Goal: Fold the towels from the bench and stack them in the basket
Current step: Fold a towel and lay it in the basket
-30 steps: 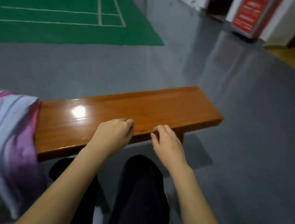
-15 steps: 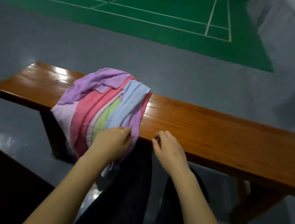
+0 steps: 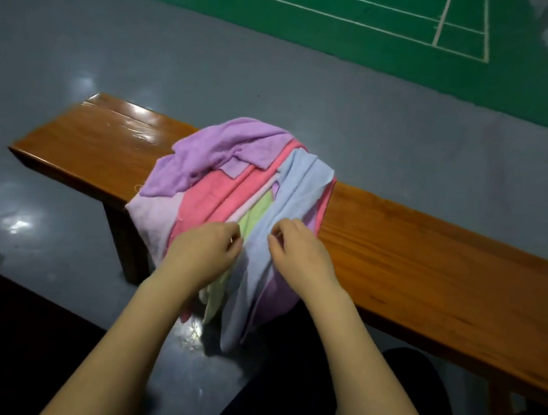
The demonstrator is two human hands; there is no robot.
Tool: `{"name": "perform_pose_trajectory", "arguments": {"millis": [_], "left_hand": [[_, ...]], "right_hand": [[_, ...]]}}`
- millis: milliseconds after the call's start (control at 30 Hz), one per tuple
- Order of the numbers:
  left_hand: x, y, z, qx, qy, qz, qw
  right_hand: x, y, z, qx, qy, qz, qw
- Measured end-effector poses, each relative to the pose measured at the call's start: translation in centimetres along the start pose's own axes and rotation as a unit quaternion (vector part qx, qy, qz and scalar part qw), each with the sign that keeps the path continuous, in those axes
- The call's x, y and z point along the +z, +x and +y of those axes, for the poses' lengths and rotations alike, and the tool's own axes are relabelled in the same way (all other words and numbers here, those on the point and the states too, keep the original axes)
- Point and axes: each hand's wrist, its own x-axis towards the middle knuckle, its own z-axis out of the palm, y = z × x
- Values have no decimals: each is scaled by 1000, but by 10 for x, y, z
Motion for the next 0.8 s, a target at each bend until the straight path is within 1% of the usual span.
{"name": "perform_pose_trajectory", "arguments": {"millis": [100, 200, 267, 367, 433, 467, 533, 600, 733, 800], "left_hand": [[-19, 30, -19, -18, -14, 40, 999], [-37, 65, -42, -24, -25, 125, 992], [-41, 86, -55, -39, -33, 156, 986], [-34, 110, -67, -81, -35, 146, 985], [-21, 120, -71, -95, -46, 117, 987], [-13, 122, -73, -93, -59, 106, 988], [-1, 122, -76, -91, -88, 113, 986], [5, 122, -83, -102, -115, 135, 979], [-2, 122, -88, -99, -143, 150, 973], [-12, 120, -81, -85, -139, 184, 969]], "right_hand": [[-4, 37, -13, -12, -10, 7, 1000], [-5, 82, -25, -26, -11, 15, 999], [-3, 111, -33, -37, -9, 24, 999], [8, 148, -45, -68, 0, 13, 998], [20, 161, -52, -81, -12, -27, 996], [29, 165, -53, -84, -38, -42, 995], [44, 167, -50, -85, -92, -32, 992], [54, 167, -48, -76, -102, 8, 992], [57, 171, -48, -61, -68, 27, 995], [48, 170, -52, -50, 14, 40, 998]]}}
